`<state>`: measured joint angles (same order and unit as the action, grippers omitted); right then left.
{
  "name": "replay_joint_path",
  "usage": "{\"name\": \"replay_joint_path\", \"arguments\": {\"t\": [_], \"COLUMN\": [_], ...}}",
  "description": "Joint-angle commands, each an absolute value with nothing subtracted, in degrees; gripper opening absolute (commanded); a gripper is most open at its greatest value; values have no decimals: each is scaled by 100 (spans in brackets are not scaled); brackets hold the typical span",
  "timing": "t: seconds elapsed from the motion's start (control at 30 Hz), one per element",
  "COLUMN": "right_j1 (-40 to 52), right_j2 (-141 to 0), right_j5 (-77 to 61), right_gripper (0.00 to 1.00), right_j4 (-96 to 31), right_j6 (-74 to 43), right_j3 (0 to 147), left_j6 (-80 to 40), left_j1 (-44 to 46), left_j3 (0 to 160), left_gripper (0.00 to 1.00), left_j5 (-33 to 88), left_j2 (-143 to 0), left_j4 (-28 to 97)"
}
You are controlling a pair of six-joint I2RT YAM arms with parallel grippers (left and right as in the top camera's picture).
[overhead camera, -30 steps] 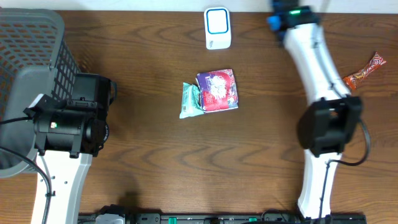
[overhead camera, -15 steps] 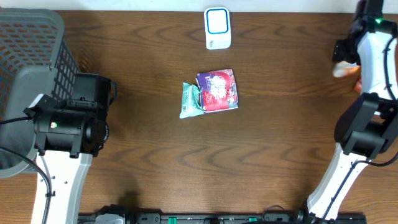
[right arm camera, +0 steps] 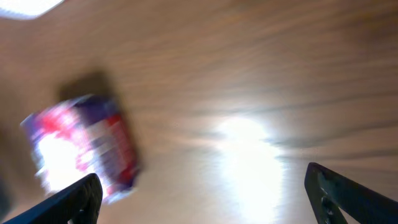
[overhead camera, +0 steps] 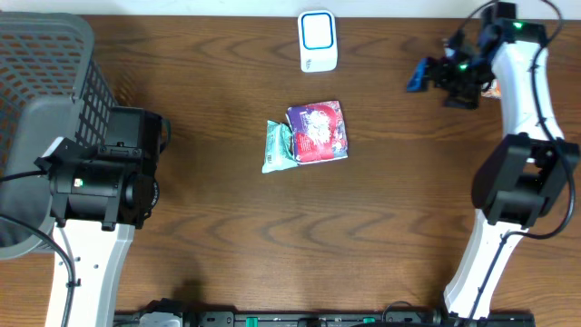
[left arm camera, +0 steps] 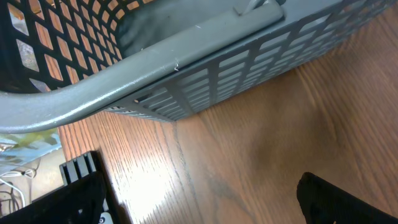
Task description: Scan the item barcode
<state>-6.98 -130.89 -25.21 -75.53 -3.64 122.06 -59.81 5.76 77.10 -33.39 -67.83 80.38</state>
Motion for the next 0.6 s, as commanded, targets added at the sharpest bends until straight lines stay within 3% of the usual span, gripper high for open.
{"name": "replay_joint_path", "arguments": {"t": [0.0, 0.2, 0.5, 0.53, 0.57], "right_j1": [-263, 663, 1507, 1520, 1529], "right_j2": [-13150, -13150, -13150, -13150, -13150], "right_j5": [-3398, -2775, -2165, -2233, -2362], "right_gripper": [99, 99, 99, 98, 90], "right_j4": [-7876, -8357, -7273, -7083, -6884], "right_j6": [-327, 51, -471, -585, -642], "right_j3": [12178, 12040, 11185, 11039, 10875], "left_j6": [-6007, -6007, -6007, -6007, -6007], "left_j1": [552, 552, 552, 552, 552], "left_j3": [7682, 7682, 7682, 7682, 7682], "left_gripper": [98, 98, 98, 98, 98], "left_j5": [-3476, -3476, -3476, -3476, -3476], "left_j2": [-6810, -6810, -6810, -6810, -6810], "left_j4": [8053, 8053, 8053, 8053, 8053]}}
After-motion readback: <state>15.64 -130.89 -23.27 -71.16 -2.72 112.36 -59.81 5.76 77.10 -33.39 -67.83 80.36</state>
